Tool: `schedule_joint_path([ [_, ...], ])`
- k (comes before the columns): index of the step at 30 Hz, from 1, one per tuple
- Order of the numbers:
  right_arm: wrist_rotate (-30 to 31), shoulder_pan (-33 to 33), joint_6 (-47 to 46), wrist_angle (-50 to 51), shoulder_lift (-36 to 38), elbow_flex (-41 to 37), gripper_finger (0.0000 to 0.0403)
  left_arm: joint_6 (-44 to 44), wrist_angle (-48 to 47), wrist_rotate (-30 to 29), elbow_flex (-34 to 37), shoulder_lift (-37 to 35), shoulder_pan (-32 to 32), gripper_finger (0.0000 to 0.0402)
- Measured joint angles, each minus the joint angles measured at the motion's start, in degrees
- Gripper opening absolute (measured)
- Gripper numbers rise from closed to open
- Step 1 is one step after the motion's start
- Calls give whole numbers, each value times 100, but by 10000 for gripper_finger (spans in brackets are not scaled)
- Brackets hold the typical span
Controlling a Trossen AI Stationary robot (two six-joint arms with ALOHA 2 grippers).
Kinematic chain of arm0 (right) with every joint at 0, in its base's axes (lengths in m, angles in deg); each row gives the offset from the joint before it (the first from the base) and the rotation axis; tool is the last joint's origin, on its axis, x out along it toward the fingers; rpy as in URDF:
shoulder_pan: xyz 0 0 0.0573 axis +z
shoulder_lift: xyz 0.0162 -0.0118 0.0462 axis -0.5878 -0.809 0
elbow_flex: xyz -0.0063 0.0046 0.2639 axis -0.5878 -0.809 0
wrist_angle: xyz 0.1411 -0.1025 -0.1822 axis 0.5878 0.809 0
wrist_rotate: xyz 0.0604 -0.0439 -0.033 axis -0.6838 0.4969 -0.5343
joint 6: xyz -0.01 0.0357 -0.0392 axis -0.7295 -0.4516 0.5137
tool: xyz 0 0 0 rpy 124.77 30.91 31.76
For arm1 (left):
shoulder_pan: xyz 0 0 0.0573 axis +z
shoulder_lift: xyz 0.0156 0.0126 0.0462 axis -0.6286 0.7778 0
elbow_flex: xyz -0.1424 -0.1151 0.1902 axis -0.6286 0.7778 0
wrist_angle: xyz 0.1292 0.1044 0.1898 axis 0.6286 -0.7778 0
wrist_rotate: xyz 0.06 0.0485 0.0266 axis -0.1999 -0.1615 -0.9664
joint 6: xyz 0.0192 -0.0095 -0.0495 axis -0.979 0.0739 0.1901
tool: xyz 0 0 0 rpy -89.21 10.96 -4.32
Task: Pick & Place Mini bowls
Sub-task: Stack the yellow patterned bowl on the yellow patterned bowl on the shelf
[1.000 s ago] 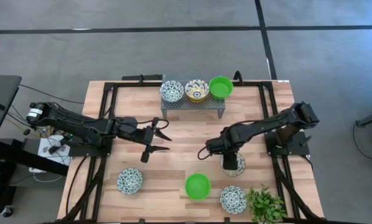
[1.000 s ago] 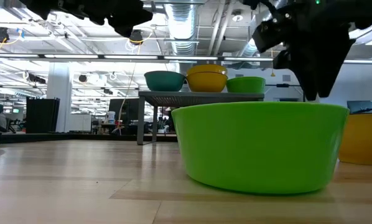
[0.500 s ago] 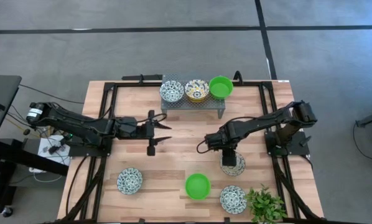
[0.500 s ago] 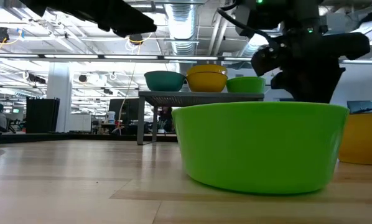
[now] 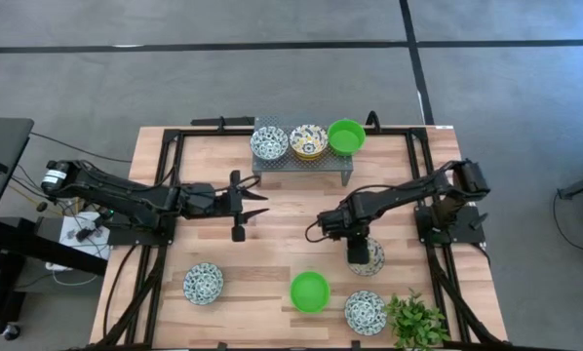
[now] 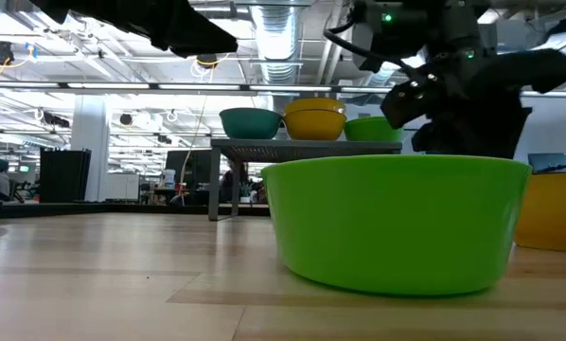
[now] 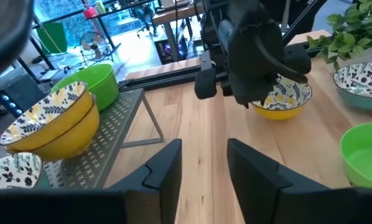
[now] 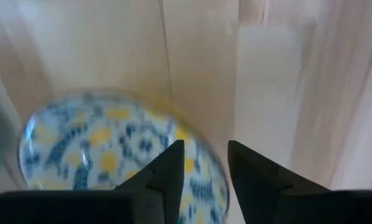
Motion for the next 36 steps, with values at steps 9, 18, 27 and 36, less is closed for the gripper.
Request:
schedule_joint_path([
  [9,-12,-22,290,-100,-126,33,21,11,-47,-189,-2,-91,0,118],
  [18,190,-36,502,-125,414,378,7,107,-37,-472,-2,-263,0,98],
  [27,2159,-108,710,-878,1106,1121,5,109,-39,-470,-2,-291,0,95],
  [36,3166,-1063,473,-1214,1317,2174,5,109,-42,-470,-2,-291,0,95],
])
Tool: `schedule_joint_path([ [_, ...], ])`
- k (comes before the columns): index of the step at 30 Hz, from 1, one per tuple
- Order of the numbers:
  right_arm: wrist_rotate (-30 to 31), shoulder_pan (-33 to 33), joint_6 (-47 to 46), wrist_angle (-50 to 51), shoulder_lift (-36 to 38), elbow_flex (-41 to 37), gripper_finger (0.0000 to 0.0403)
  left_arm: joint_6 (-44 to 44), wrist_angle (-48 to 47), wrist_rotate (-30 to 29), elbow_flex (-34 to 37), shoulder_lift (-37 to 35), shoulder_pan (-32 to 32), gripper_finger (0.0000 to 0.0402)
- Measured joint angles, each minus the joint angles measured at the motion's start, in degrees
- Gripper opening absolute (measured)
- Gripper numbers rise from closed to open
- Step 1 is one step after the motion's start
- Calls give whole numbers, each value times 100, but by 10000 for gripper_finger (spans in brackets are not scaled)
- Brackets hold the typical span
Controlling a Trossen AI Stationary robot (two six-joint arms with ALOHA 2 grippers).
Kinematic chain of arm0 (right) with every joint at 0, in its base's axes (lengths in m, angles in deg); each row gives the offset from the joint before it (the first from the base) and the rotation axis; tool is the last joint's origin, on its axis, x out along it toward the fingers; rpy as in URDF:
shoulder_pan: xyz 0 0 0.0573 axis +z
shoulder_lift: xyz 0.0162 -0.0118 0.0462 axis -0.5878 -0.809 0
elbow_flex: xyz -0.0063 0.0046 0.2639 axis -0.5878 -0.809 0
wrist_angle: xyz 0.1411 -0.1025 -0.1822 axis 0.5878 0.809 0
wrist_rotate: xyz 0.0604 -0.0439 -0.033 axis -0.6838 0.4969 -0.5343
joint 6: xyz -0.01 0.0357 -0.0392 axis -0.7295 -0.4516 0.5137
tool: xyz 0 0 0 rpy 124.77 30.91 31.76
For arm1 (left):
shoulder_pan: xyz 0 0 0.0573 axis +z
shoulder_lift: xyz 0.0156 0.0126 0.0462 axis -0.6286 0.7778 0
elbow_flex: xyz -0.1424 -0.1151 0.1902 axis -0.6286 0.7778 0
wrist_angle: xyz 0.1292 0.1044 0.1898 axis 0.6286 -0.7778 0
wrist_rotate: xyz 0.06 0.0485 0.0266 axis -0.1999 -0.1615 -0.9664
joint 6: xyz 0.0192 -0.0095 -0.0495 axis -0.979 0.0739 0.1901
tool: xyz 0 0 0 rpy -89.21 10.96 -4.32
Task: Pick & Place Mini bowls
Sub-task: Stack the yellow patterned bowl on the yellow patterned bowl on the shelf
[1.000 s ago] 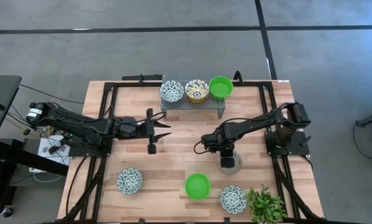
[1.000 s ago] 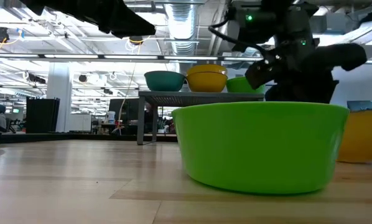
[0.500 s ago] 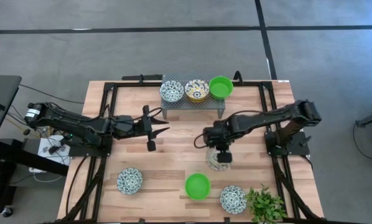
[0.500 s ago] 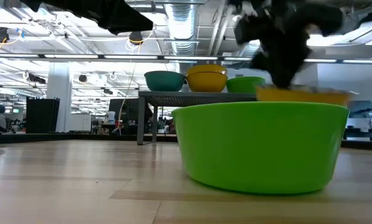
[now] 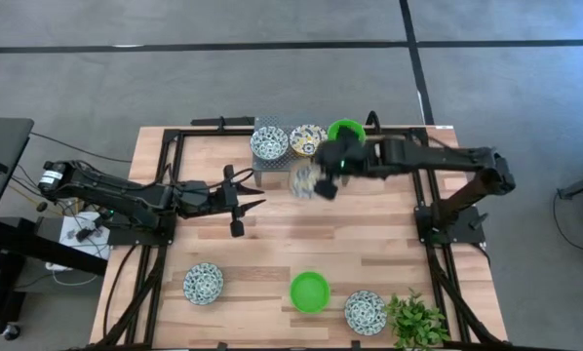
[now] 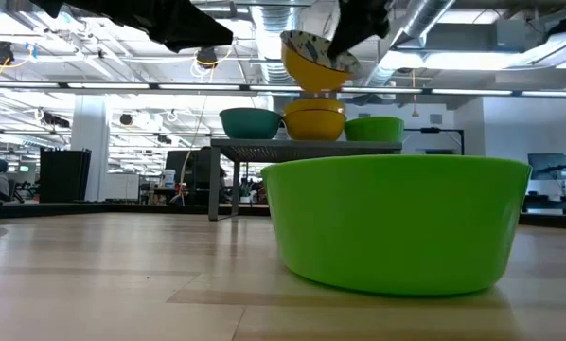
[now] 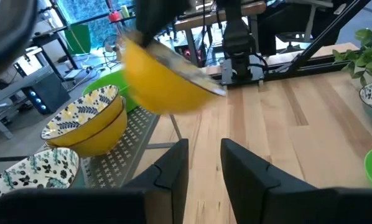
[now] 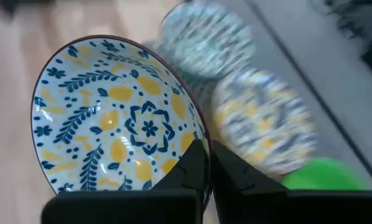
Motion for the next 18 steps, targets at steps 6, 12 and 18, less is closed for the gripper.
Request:
schedule_joint_path([
  [6,-62,-802,245,78,-99,775,4,0,1,0,0,2,0,95],
  [12,-696,-1800,202,143,-307,1117,2,0,0,2,0,4,0,95],
  [18,-1782,-2459,444,335,-707,1104,4,0,4,2,1,4,-8,95],
])
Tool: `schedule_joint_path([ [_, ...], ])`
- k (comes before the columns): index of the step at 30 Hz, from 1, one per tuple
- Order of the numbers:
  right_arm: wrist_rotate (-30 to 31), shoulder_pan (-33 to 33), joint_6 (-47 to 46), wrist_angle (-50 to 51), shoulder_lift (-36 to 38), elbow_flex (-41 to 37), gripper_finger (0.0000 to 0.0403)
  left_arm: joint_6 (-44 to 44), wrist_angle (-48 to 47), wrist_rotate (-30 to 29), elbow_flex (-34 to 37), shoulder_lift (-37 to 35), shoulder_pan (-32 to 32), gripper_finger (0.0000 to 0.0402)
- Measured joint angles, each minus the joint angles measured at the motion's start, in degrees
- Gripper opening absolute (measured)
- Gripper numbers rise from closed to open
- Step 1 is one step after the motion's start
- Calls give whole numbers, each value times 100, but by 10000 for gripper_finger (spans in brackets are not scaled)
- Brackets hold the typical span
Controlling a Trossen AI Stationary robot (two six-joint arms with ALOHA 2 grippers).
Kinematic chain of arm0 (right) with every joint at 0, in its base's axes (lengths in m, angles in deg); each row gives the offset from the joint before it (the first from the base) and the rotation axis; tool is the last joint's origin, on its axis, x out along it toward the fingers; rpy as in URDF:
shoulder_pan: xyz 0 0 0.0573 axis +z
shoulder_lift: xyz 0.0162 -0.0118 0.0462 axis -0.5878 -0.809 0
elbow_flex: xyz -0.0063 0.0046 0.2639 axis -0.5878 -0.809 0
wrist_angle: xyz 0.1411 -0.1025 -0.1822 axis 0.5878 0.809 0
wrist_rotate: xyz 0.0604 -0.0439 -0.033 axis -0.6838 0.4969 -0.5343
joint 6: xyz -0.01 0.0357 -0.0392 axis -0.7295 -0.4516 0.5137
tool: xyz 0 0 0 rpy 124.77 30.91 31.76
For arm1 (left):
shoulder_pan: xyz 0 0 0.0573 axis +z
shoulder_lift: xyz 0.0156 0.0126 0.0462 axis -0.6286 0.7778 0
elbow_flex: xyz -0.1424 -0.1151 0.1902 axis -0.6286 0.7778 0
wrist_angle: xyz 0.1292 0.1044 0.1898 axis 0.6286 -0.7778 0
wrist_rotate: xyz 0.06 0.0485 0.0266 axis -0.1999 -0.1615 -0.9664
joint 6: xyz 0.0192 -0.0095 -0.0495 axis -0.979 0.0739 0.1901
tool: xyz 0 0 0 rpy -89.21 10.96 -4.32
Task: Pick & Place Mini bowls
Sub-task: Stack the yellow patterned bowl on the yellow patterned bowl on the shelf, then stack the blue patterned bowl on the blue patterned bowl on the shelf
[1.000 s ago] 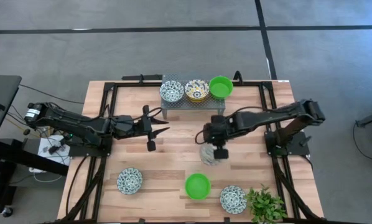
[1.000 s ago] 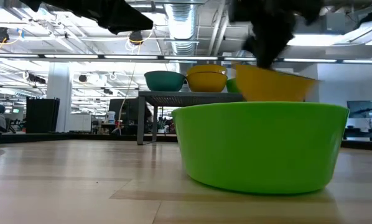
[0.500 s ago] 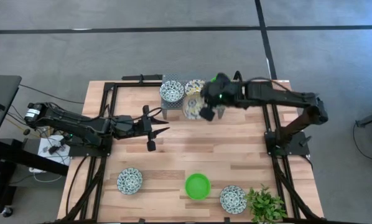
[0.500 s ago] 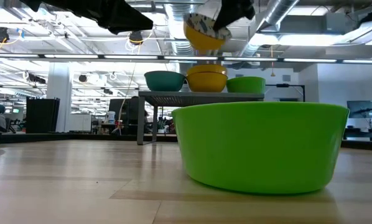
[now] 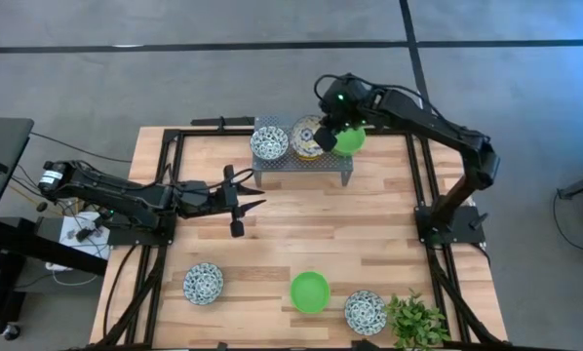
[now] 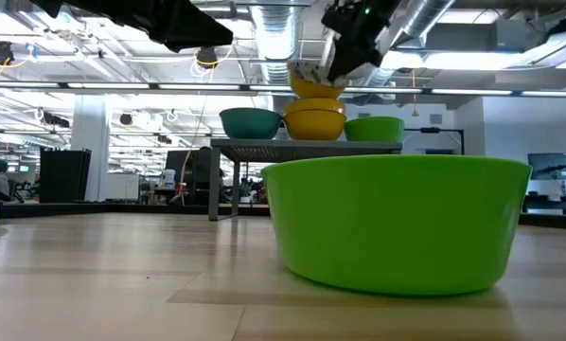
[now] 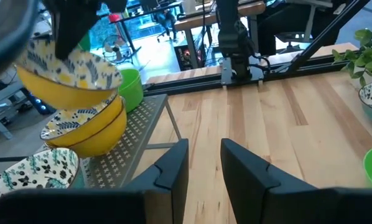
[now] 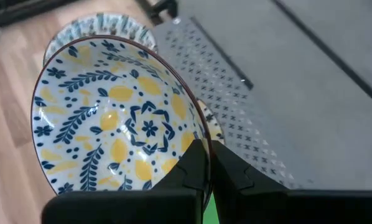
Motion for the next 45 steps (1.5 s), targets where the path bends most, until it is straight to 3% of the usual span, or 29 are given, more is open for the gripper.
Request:
schedule_joint_path([
  [16,-508,-460,449,-126,-493,2,9,0,-4,0,2,2,8,95],
  [28,-710,-616,449,36,-572,4,51,0,-2,0,2,2,8,95],
  [40,-699,-514,840,54,-526,10,57,0,-2,0,2,1,8,95],
  [45,-684,-203,777,731,-506,471,57,39,-4,0,2,2,8,95],
])
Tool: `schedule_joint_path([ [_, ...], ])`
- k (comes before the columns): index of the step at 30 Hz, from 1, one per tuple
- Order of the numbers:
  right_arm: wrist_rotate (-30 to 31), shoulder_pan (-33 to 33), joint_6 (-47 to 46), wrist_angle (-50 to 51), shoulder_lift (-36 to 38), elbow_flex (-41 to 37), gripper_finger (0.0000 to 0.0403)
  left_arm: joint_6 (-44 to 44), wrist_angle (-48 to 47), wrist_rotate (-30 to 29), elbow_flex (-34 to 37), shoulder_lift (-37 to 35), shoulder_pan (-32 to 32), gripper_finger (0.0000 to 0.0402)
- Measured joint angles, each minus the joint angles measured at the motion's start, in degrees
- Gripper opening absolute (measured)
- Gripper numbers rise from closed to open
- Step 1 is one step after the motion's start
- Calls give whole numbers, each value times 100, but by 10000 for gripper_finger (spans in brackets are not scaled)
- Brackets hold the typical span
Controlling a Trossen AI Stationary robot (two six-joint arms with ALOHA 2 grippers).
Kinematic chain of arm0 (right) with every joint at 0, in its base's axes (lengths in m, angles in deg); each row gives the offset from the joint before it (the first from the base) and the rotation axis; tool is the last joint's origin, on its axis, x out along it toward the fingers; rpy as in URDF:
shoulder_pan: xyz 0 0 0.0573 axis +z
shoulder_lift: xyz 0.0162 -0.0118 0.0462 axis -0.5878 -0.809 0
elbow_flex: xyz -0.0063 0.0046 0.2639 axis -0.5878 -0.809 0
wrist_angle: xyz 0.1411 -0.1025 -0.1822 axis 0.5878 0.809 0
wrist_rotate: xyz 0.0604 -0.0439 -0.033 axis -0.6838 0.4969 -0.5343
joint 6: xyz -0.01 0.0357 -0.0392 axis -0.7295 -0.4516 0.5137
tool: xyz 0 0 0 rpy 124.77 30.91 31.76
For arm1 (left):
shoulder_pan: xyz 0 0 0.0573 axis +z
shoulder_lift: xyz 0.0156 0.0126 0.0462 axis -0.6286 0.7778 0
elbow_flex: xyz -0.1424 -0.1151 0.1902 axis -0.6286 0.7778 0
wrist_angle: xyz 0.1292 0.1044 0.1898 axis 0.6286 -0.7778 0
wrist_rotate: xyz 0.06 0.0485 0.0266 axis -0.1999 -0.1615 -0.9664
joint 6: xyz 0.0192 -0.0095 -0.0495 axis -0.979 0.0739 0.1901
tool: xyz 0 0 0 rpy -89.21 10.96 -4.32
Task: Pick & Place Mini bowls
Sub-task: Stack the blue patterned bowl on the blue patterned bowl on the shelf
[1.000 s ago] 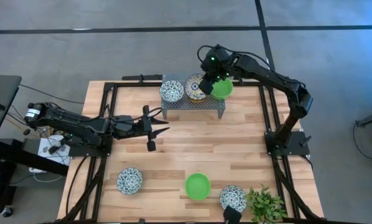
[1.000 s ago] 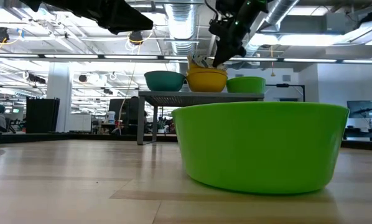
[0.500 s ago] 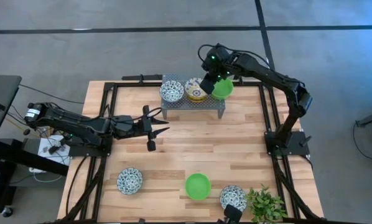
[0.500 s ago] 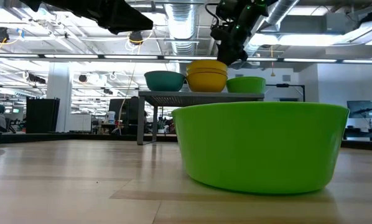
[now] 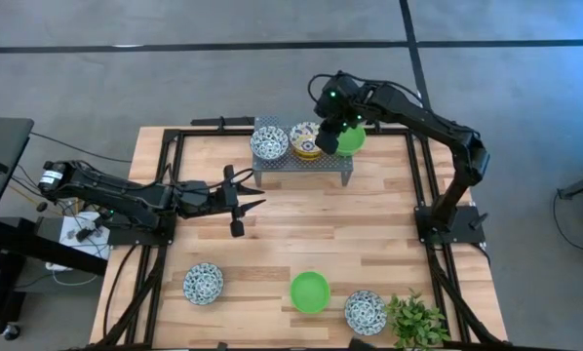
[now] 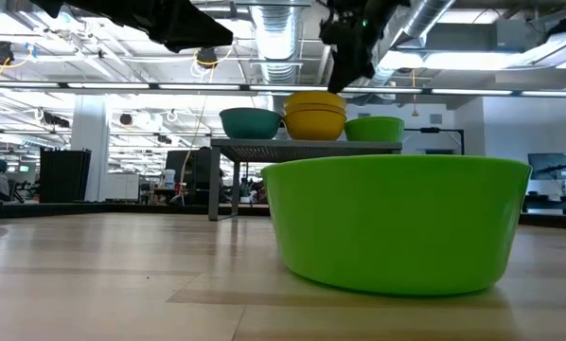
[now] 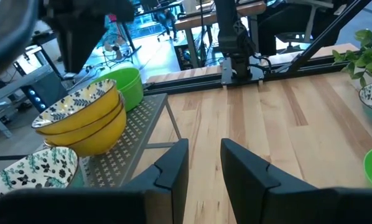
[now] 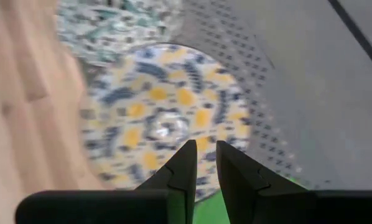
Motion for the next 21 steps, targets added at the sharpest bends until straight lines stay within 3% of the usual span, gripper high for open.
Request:
schedule_joint_path([
  [5,24,527,-228,475,-1,312,57,5,-27,2,0,0,0,108],
  [15,39,2003,-231,595,-2,339,57,303,-48,-1,0,-1,-141,187],
  [21,283,2777,-216,1328,74,337,54,684,-80,11,4,-67,-312,197],
])
